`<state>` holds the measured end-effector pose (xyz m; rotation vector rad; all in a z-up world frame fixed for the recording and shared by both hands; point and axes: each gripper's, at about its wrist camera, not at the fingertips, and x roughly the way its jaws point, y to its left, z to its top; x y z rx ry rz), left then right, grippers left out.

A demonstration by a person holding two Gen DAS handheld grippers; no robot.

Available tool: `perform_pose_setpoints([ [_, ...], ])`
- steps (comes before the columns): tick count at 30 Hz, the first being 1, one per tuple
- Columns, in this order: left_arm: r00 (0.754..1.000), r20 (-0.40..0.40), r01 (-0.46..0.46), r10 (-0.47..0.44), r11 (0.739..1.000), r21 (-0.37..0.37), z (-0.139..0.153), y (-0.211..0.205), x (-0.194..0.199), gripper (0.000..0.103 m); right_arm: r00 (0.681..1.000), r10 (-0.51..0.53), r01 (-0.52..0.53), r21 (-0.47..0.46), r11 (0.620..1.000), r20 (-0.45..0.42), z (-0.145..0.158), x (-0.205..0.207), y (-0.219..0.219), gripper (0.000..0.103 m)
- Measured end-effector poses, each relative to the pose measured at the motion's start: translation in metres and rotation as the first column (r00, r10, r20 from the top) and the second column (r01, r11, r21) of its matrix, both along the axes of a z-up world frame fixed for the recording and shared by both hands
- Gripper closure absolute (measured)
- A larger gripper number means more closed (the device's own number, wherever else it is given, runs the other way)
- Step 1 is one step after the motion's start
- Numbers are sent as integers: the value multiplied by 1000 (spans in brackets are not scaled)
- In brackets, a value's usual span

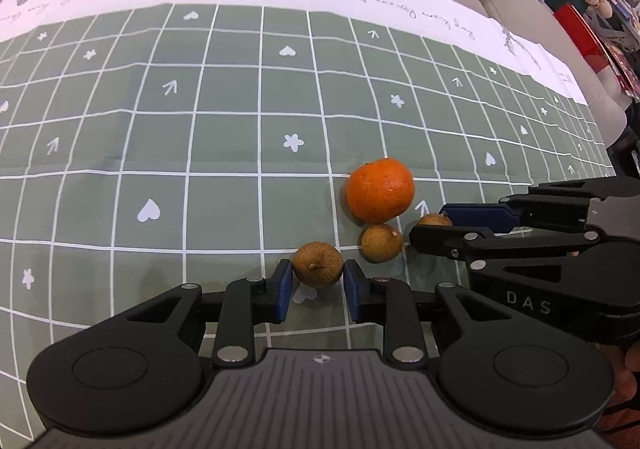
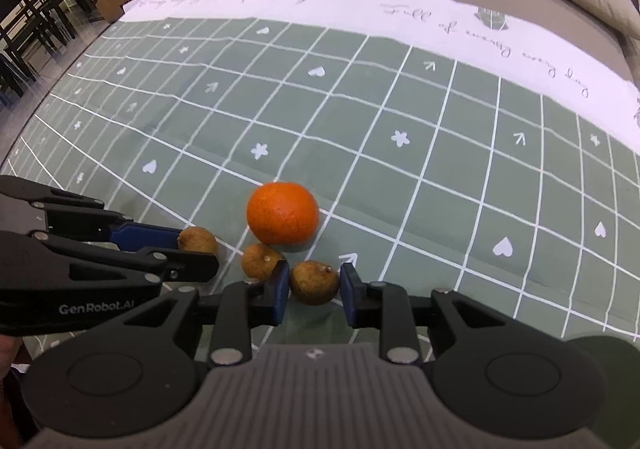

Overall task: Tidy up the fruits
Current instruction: 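Carry both held kiwis over the colander and lower them in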

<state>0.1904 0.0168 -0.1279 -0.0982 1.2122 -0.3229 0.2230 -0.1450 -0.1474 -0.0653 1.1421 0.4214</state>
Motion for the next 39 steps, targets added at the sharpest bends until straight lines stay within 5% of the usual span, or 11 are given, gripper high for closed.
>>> perform_pose_setpoints([
  [12,989,144,-24,16,998,54,64,-14,-40,73,991,-22,21,13,1000,132,58,-51,-1,80],
  [24,975,224,-34,10,994,102,93,-37,-84,73,967,-80,79,15,997,243,95,-120,-29,80],
  [39,960,265,87,-84,996,3,109,-89,-128,73,943,-219,224,11,975,252,93,-199,-100,80],
])
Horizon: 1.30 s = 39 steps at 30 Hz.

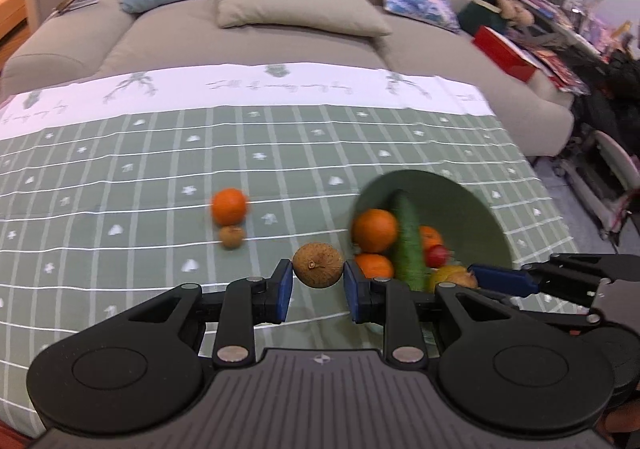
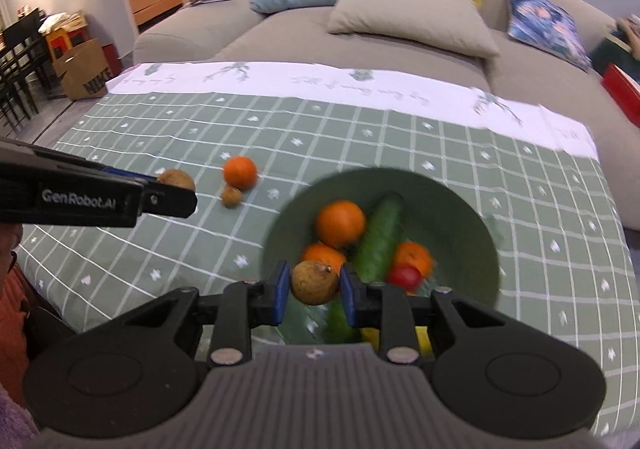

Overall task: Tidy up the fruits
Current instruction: 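Carry both held kiwis over the colander and lower them in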

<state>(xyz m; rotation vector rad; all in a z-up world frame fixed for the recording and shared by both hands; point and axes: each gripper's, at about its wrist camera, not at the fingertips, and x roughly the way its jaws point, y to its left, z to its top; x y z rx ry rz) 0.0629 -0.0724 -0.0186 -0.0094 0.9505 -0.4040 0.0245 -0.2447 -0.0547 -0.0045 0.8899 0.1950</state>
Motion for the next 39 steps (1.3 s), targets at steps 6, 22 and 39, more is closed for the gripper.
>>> perform_pose_setpoints([
  [6,996,-41,80,-81,997,-13,-9,-32,-9,73,999,-50,51,6,999,-12,-7,-14,-22,80],
  [22,970,-170,185,-173,981,57,-43,-81,6,73,995,-88,88,13,996,-49,-22,5,-58,80],
  [39,951,-277,175,-137,977,118,-73,-96,34,73,992,-5,-14,-140,990,-129,-53,64,-65,80],
])
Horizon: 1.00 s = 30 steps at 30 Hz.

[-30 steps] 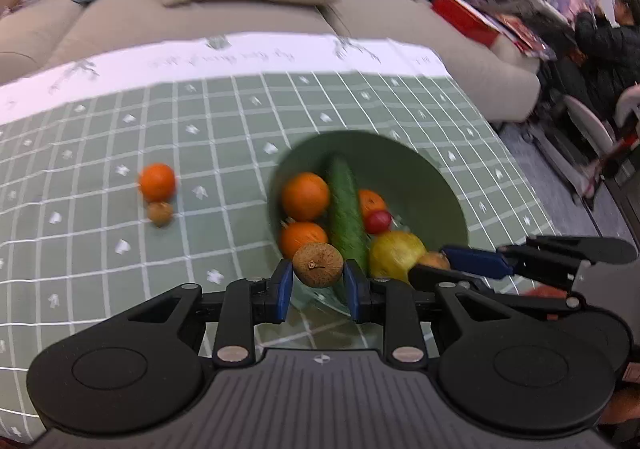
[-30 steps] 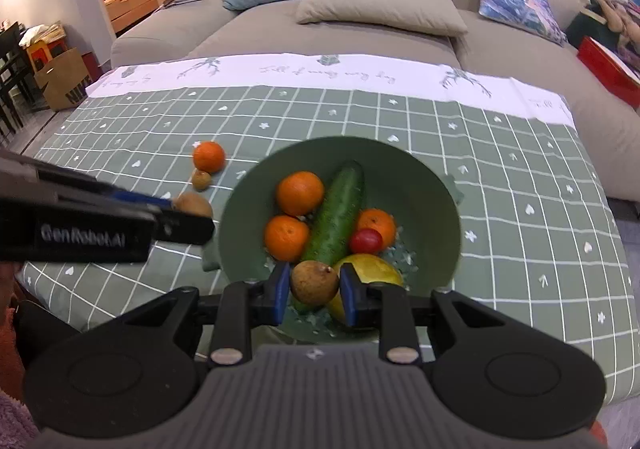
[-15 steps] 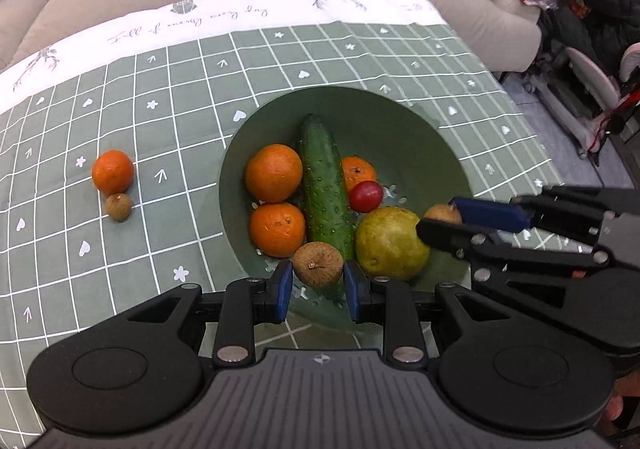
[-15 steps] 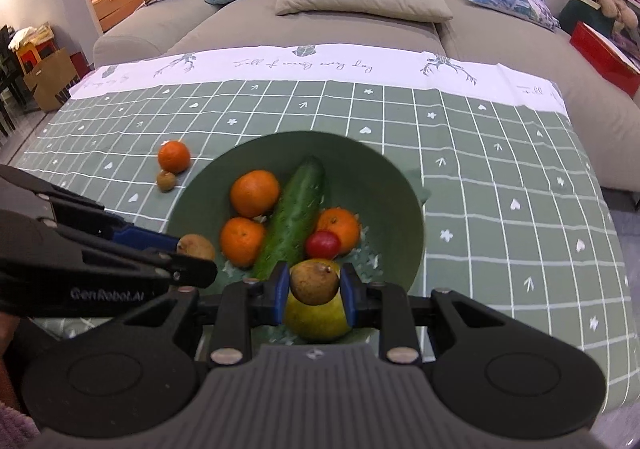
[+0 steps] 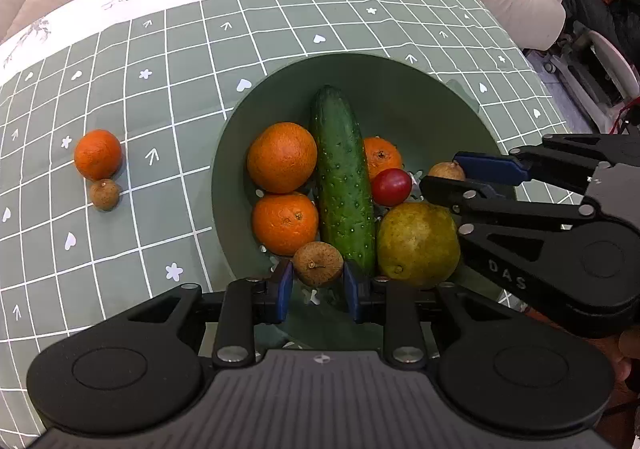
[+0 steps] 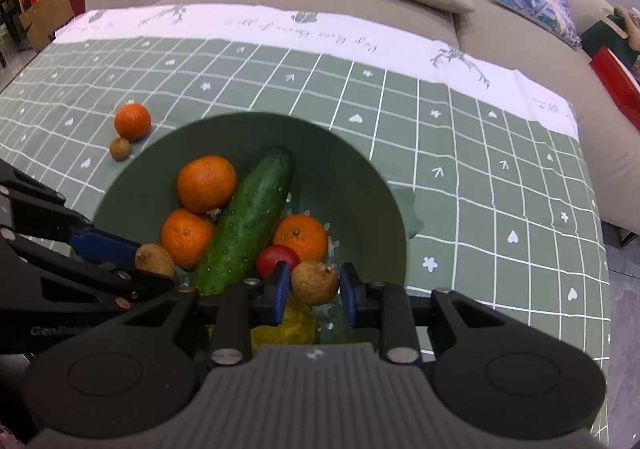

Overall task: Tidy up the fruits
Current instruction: 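Carry both held kiwis over the colander and lower them in, then open both tools to release the kiwis and lift away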

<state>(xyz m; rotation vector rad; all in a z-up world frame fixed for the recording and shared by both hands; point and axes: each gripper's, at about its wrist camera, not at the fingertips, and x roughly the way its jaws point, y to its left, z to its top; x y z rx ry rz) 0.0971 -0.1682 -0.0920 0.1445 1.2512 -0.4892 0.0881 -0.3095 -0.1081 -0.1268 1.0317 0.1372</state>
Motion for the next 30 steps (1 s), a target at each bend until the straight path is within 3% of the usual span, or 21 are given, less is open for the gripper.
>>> perform_pose_setpoints([
  [11,1000,3,25,-25,1000,4,-1,-5,3,70,999,20,-21,-29,999,-24,-8,8,4,80],
  [15,1000,-2,24,-24,1000,-6,0,-3,4,67,999,28,-30,-46,998,-27,-8,9,6,79],
  [17,1000,-4,26,-26,999,-19,1,-2,4,60,999,30,-32,-56,998,-29,-8,10,7,78],
  [18,1000,0,25,-25,999,-22,2,0,4,51,999,30,-32,-59,998,-28,-7,10,7,73],
  [19,1000,6,22,-22,999,-22,4,1,3,50,999,28,-30,-63,998,-25,-6,10,8,68],
  [20,1000,15,25,-25,999,-27,6,2,2,50,1000,24,-25,-70,997,-19,-4,9,10,63],
  [23,999,27,24,-23,999,-45,13,7,-2,50,1000,23,-24,-75,997,-7,1,8,12,61],
  [27,998,62,20,-16,998,-63,23,17,-8,50,1000,16,-14,-90,996,24,11,3,18,43],
  [30,995,97,13,-5,996,-84,33,30,-12,51,999,13,-9,-89,996,44,18,-1,26,41],
])
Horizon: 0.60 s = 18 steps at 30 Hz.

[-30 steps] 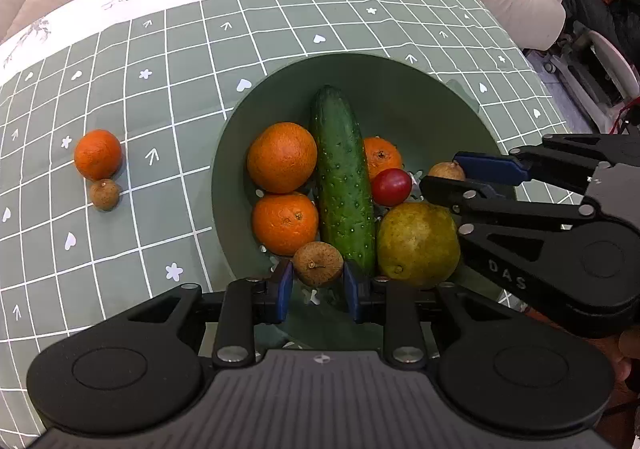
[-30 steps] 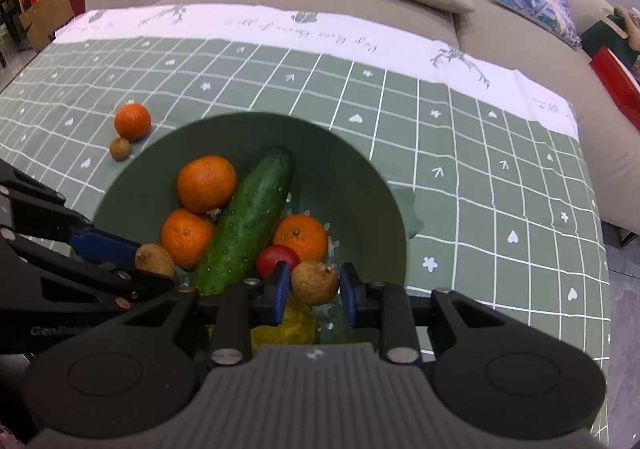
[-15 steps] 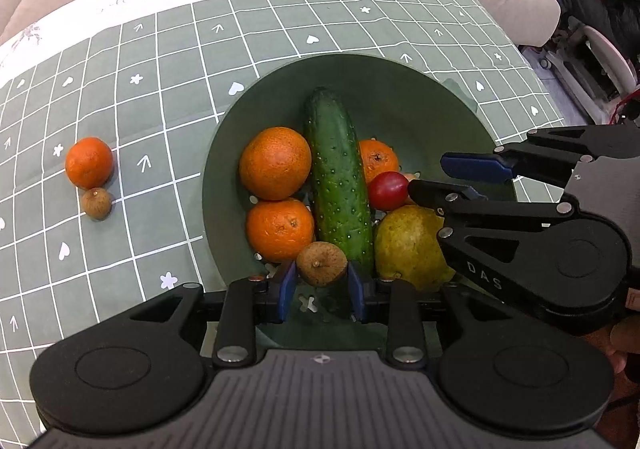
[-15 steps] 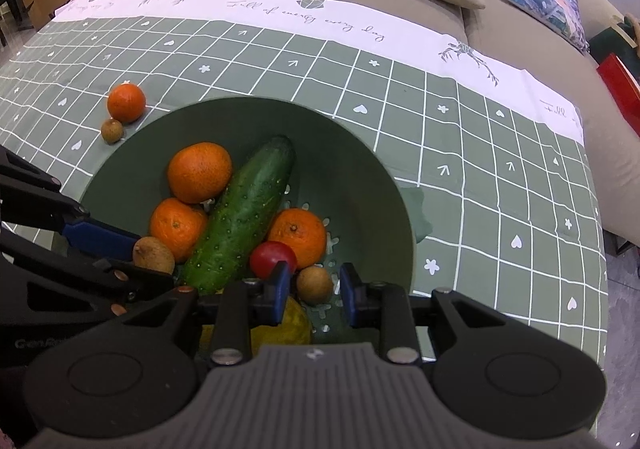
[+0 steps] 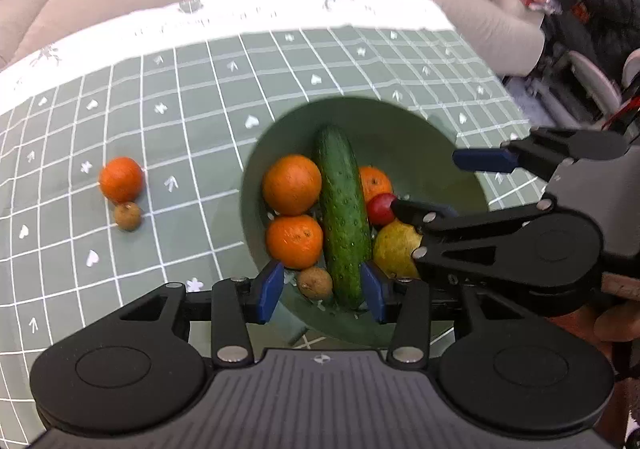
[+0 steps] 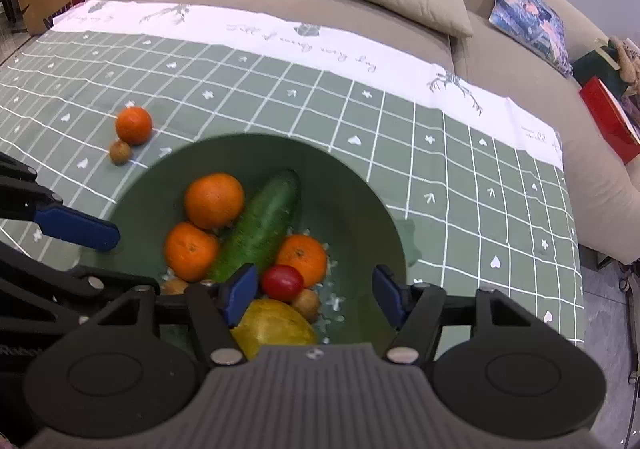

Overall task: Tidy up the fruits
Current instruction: 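Open both tools to release the kiwis and lift away, then grasp the last kiwi with the left tool while the right tool grasps the last orange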

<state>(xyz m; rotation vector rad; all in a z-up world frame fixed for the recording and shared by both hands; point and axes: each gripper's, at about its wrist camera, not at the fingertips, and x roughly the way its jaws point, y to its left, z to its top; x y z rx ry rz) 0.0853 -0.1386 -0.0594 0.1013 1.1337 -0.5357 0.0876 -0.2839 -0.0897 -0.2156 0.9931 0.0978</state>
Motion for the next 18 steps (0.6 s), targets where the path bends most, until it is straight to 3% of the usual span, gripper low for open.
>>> perform_pose_setpoints([
  [5,998,51,-41,40,999,13,12,20,0,51,999,-13,13,3,1000,35,11,-3,17,38],
  [9,991,78,-110,108,994,13,16,41,3,51,998,-14,14,-3,1000,68,18,-8,34,28],
  [18,965,124,-233,230,972,14,18,97,11,51,996,-6,2,47,999,94,24,-8,75,28],
])
